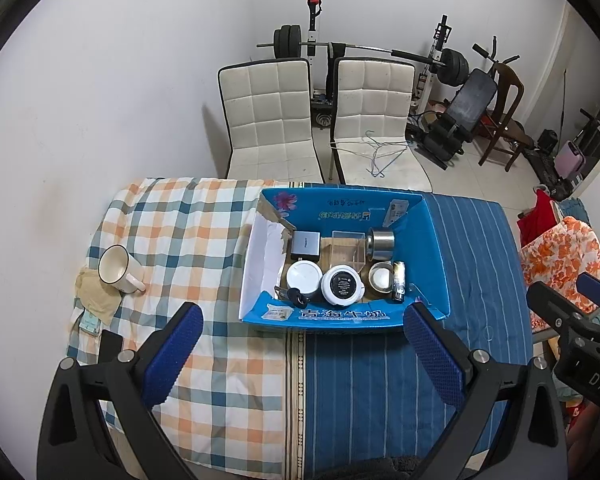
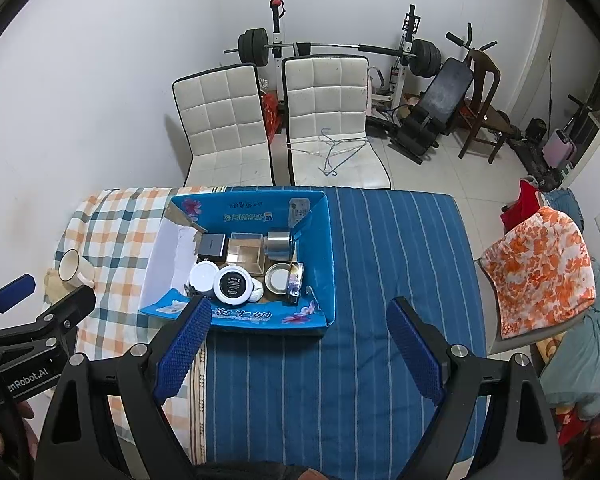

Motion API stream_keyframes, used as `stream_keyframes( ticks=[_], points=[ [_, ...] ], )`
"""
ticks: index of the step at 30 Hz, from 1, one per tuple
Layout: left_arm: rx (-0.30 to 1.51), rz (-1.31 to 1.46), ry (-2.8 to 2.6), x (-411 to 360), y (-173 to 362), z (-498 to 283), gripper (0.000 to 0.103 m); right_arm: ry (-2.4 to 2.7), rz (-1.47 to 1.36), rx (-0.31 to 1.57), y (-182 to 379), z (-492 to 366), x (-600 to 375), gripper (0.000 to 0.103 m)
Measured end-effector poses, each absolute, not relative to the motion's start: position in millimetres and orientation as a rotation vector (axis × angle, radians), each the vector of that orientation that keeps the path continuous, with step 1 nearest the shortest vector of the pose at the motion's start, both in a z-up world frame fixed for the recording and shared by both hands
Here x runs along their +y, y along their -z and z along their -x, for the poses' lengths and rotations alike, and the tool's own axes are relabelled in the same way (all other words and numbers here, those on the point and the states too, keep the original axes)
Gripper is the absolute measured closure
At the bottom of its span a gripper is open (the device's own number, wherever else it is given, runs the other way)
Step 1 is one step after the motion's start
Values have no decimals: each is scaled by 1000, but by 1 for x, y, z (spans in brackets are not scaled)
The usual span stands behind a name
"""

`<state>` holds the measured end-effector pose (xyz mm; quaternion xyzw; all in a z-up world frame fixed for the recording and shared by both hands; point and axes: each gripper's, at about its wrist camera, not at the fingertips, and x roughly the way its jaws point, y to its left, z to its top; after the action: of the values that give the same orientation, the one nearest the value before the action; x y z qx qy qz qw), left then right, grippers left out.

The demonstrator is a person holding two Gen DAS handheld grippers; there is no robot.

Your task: Organize rigid objects

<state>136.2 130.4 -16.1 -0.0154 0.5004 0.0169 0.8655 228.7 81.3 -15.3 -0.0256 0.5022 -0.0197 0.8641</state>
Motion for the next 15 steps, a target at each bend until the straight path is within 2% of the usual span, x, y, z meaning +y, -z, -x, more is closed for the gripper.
stream_keyframes(
  ticks=[15],
  points=[
    [1041,33,-35,132,13,-137,0,49,56,1049,13,-228,80,12]
  ],
)
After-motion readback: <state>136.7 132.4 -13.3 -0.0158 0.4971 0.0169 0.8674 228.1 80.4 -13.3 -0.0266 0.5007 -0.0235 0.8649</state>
